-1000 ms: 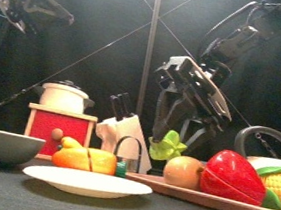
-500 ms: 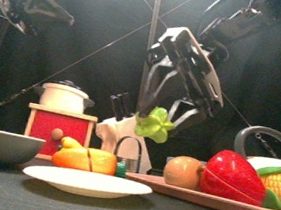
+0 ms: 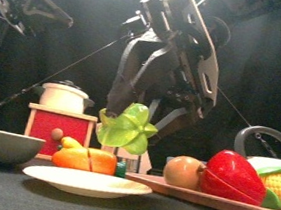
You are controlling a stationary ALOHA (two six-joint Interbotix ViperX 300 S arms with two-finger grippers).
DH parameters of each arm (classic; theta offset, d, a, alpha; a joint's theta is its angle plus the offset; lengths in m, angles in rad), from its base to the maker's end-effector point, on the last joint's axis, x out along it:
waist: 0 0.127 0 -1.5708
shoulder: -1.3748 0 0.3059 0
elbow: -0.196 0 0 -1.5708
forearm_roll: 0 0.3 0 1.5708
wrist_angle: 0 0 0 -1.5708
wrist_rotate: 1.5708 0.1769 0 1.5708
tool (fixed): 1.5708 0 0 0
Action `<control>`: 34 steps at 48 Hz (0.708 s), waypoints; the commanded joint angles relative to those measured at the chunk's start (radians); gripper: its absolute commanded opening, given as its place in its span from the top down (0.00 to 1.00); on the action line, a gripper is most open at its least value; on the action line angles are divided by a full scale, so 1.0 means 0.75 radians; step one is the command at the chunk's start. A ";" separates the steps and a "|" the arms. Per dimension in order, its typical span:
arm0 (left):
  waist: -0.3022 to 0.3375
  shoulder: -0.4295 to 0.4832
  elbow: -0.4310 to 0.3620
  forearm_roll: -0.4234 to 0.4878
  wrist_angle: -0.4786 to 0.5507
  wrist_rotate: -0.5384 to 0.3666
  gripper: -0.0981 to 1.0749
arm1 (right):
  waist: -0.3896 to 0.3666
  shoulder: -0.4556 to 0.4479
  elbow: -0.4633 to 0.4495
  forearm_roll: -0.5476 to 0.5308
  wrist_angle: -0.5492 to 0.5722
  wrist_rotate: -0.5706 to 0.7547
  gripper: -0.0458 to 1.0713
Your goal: Place starfruit on small plate
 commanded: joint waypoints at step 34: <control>0.006 0.004 -0.010 -0.002 -0.012 0.002 0.47 | 0.022 0.084 -0.166 -0.008 0.153 0.000 0.22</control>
